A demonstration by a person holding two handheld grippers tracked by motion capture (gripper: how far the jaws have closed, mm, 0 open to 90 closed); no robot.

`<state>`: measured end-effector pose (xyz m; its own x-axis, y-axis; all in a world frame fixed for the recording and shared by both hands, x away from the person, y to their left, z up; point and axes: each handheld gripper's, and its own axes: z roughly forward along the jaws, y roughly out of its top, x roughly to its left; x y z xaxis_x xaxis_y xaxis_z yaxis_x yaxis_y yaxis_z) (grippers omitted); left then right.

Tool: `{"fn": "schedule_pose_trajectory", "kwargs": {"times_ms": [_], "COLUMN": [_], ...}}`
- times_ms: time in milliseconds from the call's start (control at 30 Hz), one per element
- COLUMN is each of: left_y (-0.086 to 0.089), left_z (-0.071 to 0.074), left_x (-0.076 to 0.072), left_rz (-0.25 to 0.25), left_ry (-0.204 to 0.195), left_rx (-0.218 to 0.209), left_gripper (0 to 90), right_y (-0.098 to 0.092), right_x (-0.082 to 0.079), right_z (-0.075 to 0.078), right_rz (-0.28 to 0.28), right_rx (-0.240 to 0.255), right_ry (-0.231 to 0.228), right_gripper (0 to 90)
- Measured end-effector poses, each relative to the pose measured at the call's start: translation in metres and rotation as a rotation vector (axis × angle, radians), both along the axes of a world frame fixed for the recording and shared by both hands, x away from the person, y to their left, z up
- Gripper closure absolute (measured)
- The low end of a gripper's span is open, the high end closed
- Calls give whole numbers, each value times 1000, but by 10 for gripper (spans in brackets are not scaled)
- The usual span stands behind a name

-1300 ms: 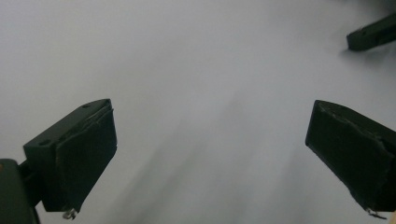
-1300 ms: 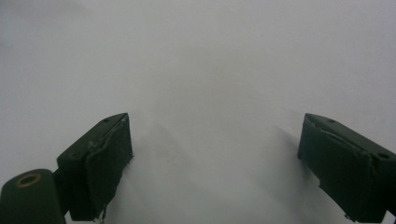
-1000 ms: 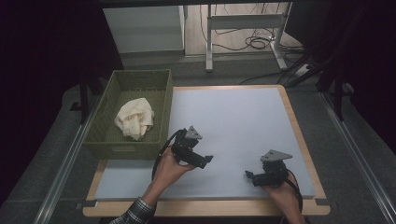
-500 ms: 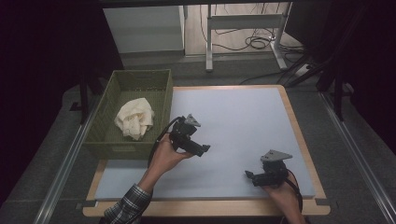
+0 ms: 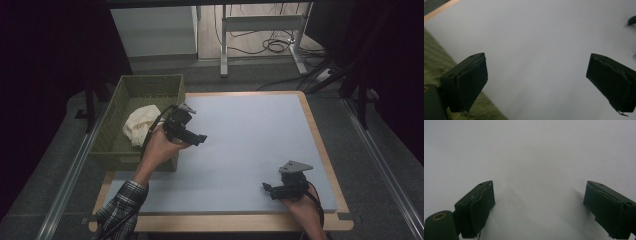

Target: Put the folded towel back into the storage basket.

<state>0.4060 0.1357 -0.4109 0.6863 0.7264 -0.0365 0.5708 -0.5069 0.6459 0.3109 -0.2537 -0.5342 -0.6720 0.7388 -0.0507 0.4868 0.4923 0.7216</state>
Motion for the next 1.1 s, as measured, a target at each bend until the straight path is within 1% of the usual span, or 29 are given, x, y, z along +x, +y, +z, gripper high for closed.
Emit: {"fn": "schedule_pose_trajectory", "kwargs": {"times_ms": [33, 67, 100, 167, 300, 367, 400, 433, 567, 633, 667, 700, 733, 800, 833, 867, 900, 933, 1000, 1100], "left_y": [5, 5, 10, 26, 47, 56, 56, 65, 83, 92, 92, 101, 101, 112, 116, 116, 120, 123, 132, 138], "left_z": [1, 1, 2, 4, 5, 4, 4, 2, -4, -8, -8, -13, -13, -21, -24, -24, -28, -31, -39, -47], "left_x": [2, 2, 4, 11, 19, 23, 23, 28, 37, 42, 42, 48, 48, 55, 57, 57, 60, 62, 69, 76], "left_rz": [13, 13, 25, 59, 106, 129, 129, 146, 186, 206, 206, 229, 229, 267, 278, 278, 296, 306, 333, 353], "left_ry": [-2, -2, -7, 4, 8, 10, 10, 13, 15, 24, 24, 34, 34, 56, 66, 66, 73, 80, 108, 138], "left_rx": [9, 9, 17, 3, -10, -12, -12, -9, 11, 18, 18, 26, 26, 36, 45, 45, 55, 53, 43, 65], "left_gripper": [43, 44, 44, 47, 50, 50, 49, 49, 43, 38, 35, 32, 31, 27, 24, 18, 18, 17, 14, 11], "right_y": [0, 0, 0, 0, 0, 0, 0, 0, 0, 0, 0, 0, 0, 0, 0, 0, 0, 0, 0, 0], "right_x": [0, 0, 0, 0, 0, 0, 0, 0, 0, 0, 0, 0, 0, 0, 0, 0, 0, 0, 0, 0], "right_z": [0, 0, 0, 0, 0, 0, 0, 0, 0, 0, 0, 0, 0, 0, 0, 0, 0, 0, 0, 0], "right_rz": [0, 0, 0, 0, 0, 0, 0, 0, 0, 0, 0, 1, 0, 0, 0, 1, 1, 0, 0, 0], "right_rx": [0, 0, 0, 0, 0, 0, 0, 0, 0, 0, 0, -1, 0, 1, 1, 1, 1, 1, 1, 1], "right_ry": [0, 0, 0, 0, 0, 0, 0, 0, 2, 2, 0, 1, 1, 1, 1, 1, 1, 1, 1, 1], "right_gripper": [101, 101, 101, 101, 101, 101, 101, 101, 101, 101, 101, 101, 101, 101, 101, 101, 101, 101, 101, 101]}}
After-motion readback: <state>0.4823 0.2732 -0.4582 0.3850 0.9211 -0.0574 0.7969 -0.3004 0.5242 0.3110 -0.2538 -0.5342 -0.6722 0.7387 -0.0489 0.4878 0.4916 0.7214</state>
